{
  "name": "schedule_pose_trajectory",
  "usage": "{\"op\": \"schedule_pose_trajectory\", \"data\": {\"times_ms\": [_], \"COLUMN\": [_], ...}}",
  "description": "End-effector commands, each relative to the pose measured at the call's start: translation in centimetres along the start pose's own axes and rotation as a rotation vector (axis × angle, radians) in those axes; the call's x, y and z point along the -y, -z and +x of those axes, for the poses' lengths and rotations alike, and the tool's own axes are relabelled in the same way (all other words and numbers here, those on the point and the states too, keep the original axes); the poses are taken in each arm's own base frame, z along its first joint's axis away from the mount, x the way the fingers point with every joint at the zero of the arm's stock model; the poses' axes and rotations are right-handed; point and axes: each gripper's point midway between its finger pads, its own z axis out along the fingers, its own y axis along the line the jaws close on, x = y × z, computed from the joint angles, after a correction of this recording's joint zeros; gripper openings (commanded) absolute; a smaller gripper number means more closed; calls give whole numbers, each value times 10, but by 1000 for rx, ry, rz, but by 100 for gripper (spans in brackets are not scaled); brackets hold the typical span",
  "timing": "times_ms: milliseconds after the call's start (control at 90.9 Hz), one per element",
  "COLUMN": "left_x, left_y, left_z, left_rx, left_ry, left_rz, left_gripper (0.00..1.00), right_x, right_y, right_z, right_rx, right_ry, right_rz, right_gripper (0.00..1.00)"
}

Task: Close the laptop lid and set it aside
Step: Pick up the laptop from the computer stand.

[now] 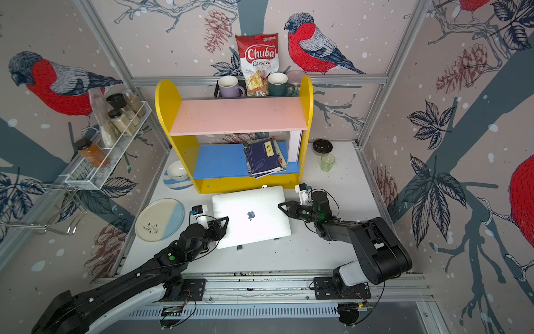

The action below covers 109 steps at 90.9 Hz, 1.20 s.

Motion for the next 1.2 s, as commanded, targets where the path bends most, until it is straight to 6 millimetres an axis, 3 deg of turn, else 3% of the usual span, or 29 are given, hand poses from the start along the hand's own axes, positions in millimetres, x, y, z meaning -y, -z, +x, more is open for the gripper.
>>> {"op": "schedule_pose_trajectory", "data": {"times_ms": [0, 385, 671, 1188], "left_x": [36, 51, 71, 89], "left_y": [6, 15, 20, 38], "left_z": [-3, -10, -14, -26], "left_rx": [-14, -12, -36, -44], "left_ry": [30, 86, 132, 214], "left_rz": [183, 259, 349, 446], "left_gripper": [52, 53, 50, 45], "right_x": [-24, -48, -51, -68], "right_y": [0, -2, -6, -2], "right_z": [15, 13, 17, 13], "right_rx": [-79, -98, -115, -115], "right_ry": [-65, -61, -58, -69], "right_rz": [-108, -173, -177, -252], "right_gripper": [29, 28, 23, 20]}}
